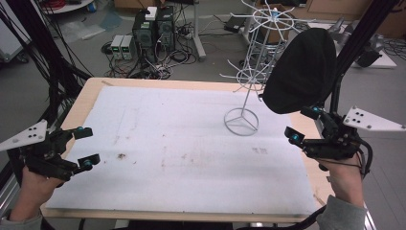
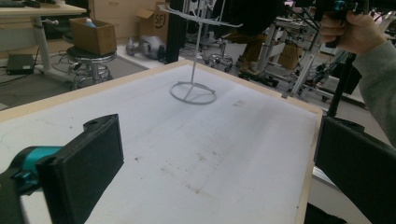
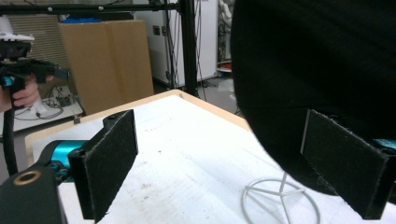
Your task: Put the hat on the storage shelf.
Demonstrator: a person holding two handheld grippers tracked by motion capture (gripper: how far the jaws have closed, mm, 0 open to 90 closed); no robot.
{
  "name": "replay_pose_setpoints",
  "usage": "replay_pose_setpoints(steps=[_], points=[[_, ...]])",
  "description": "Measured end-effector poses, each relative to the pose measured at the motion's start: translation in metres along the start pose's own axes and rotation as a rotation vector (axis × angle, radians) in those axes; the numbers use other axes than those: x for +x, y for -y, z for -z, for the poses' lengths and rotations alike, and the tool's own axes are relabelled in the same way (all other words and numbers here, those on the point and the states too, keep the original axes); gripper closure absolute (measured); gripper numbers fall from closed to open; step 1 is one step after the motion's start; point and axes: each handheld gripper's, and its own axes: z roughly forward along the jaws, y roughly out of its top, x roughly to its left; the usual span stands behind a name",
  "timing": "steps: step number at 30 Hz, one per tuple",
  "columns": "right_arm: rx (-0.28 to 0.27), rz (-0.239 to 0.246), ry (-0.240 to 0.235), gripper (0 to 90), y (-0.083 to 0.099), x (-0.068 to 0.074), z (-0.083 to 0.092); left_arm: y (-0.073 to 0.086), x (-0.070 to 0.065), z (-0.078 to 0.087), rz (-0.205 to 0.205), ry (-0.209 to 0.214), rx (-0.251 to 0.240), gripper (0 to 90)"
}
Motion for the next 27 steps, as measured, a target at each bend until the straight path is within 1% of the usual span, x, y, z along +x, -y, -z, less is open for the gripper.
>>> replay_pose_setpoints(steps=[1, 3, 4, 5, 7, 8, 9, 11, 14, 16, 18, 20, 21, 22, 23, 24, 25, 27], points=[[0.007, 0.009, 0.006, 10.1, 0.002, 0.001, -0.001, 0.0, 0.0, 0.0, -0.001, 0.001, -0.001, 1.7], [0.026, 0.009, 0.01, 10.1, 0.004, 0.002, -0.003, 0.0, 0.0, 0.0, -0.002, 0.004, -0.001, 1.7], [0.026, 0.007, 0.008, 10.1, 0.006, 0.003, -0.003, 0.0, 0.0, 0.001, -0.002, 0.024, -0.004, 1.8], [0.025, 0.008, 0.008, 10.1, 0.007, 0.004, -0.004, 0.0, 0.0, 0.001, -0.004, 0.032, -0.011, 1.7], [0.021, -0.006, -0.007, 10.1, 0.009, 0.005, -0.005, 0.0, -0.001, 0.001, -0.007, 0.025, -0.01, 1.7], [0.021, -0.016, -0.028, 10.1, 0.011, 0.007, -0.005, 0.0, 0.0, 0.001, -0.007, 0.025, -0.009, 1.8], [0.019, -0.012, -0.031, 10.1, 0.011, 0.008, -0.005, 0.0, 0.0, 0.001, -0.006, 0.026, -0.008, 1.7], [0.009, -0.003, -0.04, 10.1, 0.013, 0.011, -0.004, 0.0, 0.0, 0.001, -0.003, 0.015, -0.005, 1.7], [0.012, 0.002, -0.026, 10.1, 0.018, 0.012, -0.004, 0.0, -0.001, 0.0, -0.007, 0.016, -0.006, 1.8], [0.023, -0.012, -0.021, 10.1, 0.021, 0.008, -0.005, -0.001, -0.001, 0.001, -0.008, 0.012, -0.007, 1.7], [0.036, -0.011, 0.004, 10.1, 0.023, 0.007, -0.004, 0.0, -0.001, 0.0, -0.009, 0.011, -0.006, 1.7], [0.032, -0.013, -0.003, 10.1, 0.024, 0.006, -0.004, 0.0, 0.0, 0.0, -0.006, 0.01, -0.004, 1.7], [0.033, -0.013, -0.002, 10.1, 0.025, 0.007, -0.004, 0.0, 0.0, 0.0, -0.006, 0.024, -0.002, 1.7], [0.033, -0.013, -0.002, 10.1, 0.025, 0.007, -0.004, 0.0, 0.0, 0.0, -0.006, 0.024, -0.002, 1.7], [0.033, -0.009, -0.001, 10.1, 0.026, 0.006, -0.004, 0.0, -0.001, -0.002, -0.008, 0.042, -0.009, 1.7], [0.036, -0.013, -0.004, 10.1, 0.027, 0.007, -0.003, 0.0, -0.001, -0.002, -0.008, 0.042, -0.009, 1.7], [0.039, -0.008, -0.006, 10.1, 0.027, 0.007, -0.004, 0.0, -0.002, -0.003, -0.016, 0.032, 0.002, 1.7], [0.043, -0.006, -0.011, 10.1, 0.029, 0.008, -0.004, 0.001, -0.002, -0.004, -0.015, 0.03, 0.004, 1.7]])
